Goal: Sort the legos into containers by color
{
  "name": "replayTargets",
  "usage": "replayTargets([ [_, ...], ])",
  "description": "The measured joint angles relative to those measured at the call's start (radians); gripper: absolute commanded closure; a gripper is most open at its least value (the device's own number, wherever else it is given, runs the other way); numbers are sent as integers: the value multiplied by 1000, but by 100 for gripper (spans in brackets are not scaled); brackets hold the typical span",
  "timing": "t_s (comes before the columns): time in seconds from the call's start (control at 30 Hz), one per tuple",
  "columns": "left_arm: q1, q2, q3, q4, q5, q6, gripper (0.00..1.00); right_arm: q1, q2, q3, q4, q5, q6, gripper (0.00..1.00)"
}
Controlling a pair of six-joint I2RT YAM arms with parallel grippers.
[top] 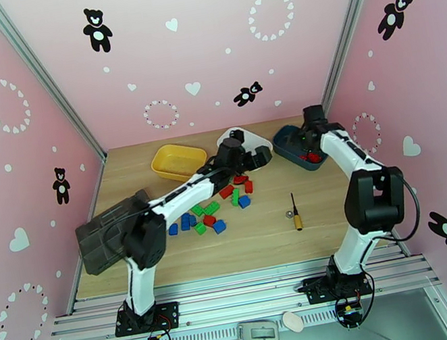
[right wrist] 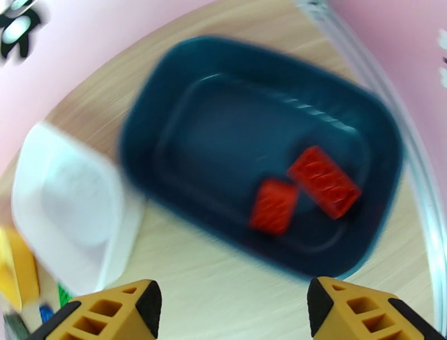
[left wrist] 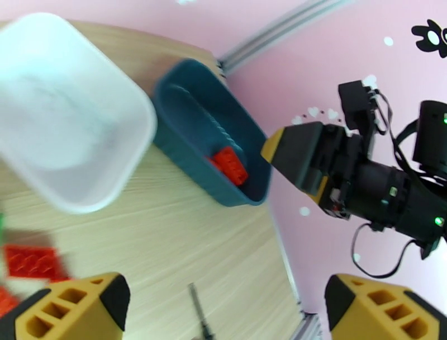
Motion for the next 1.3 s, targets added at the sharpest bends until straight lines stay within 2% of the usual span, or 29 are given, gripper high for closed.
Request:
replayTargets([
  [0.27,94,-239,-414,-9,-110,42,2,229,-58,-148,34,6,2,31],
  [0.57,95,-395,-647,-25,-152,50,2,424,4,-201,92,13,72,33],
  [0.87,95,-476,-777,-3,-169,41,2,463,122,-193,113,34,116,35],
  [1.1,95,-476,-787,6,-169,38,2,474,182,-167,120,37,124,37],
  [1.3,95,-476,-787,22,-169,34,2,480,214,-142,127,47,128,42],
])
